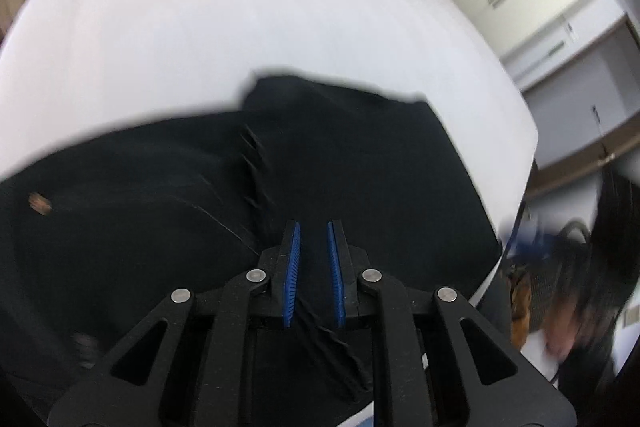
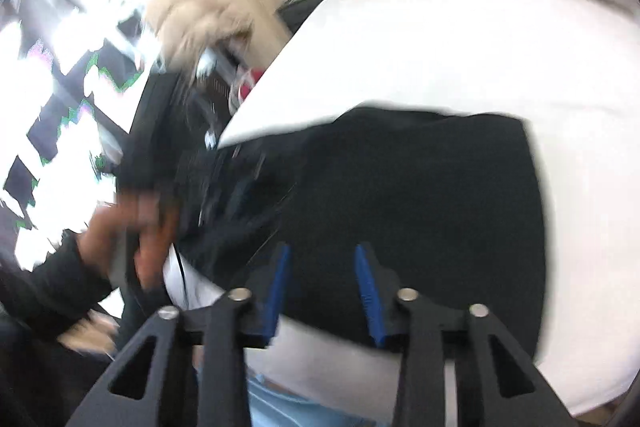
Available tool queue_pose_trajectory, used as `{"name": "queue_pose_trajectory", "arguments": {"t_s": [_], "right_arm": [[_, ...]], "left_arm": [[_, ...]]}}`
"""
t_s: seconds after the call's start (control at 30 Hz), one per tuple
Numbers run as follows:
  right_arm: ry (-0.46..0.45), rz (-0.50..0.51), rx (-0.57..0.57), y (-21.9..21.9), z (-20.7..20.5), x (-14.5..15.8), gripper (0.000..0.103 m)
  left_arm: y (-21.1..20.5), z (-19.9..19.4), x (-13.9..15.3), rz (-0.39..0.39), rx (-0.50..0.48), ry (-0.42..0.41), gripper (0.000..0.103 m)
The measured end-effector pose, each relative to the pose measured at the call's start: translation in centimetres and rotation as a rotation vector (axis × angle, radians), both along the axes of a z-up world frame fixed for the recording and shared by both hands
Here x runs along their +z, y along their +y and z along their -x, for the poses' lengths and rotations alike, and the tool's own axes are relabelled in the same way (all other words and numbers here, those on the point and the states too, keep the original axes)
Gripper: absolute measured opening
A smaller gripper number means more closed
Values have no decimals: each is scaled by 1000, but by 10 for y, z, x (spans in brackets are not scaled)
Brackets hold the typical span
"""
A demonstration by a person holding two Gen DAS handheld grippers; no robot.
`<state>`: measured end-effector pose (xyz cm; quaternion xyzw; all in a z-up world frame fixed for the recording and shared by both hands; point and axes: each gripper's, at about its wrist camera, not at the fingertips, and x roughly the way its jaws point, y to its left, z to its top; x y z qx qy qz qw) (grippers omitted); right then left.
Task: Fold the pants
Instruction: 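Bring the right tool with the leg hems over to the left tool at the waistband, then open the right tool and release the hems onto the waistband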
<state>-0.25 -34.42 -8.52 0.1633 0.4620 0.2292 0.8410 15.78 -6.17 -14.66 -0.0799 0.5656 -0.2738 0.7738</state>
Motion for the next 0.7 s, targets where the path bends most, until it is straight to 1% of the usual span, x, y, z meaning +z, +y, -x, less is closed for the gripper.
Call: {"name": "queue_pose_trajectory", "arguments": {"t_s": [0.03, 0.07, 0.1, 0.13, 0.17, 0.2, 0.3, 0.37, 0.4, 0.43, 0.47, 0.6, 0.7], "right_arm": [[35, -68, -22, -25, -16, -4, 29], [61, -114, -42, -40, -28, -9, 29], [97, -170, -55, -57, -43, -17, 29], [129, -216, -58, -69, -57, -26, 29], [152, -254, -59, -78, -70, -35, 29], [183, -291, -57, -85, -84, -46, 29], [245, -332, -73, -91, -119, -68, 29], [288, -390, -90, -98, -132, -87, 28], [312, -408, -101, -103, -140, -96, 25], [337, -412, -109, -103, -141, -104, 20], [352, -414, -108, -102, -135, -109, 20], [352, -446, -95, -112, -110, -114, 20], [365, -453, -72, -116, -77, -112, 20]], "left_arm": [[-7, 5, -8, -4, -17, 18, 13], [-13, 10, -17, -10, -33, 32, 13], [-15, 15, -23, -14, -46, 26, 13], [-16, 18, -25, -13, -52, 2, 13], [-15, 21, -25, -10, -60, -25, 13], [-12, 23, -26, -6, -64, -34, 13], [-8, 23, -29, 10, -53, -21, 13], [-5, 23, -29, -2, -56, -24, 13], [-13, 27, -31, -11, -60, -30, 13], [-15, 28, -31, -22, -63, -38, 13], [-20, 28, -30, -27, -63, -43, 13], [-25, 35, -28, -27, -60, -56, 13], [-20, 37, -29, -6, -53, -47, 13]]}}
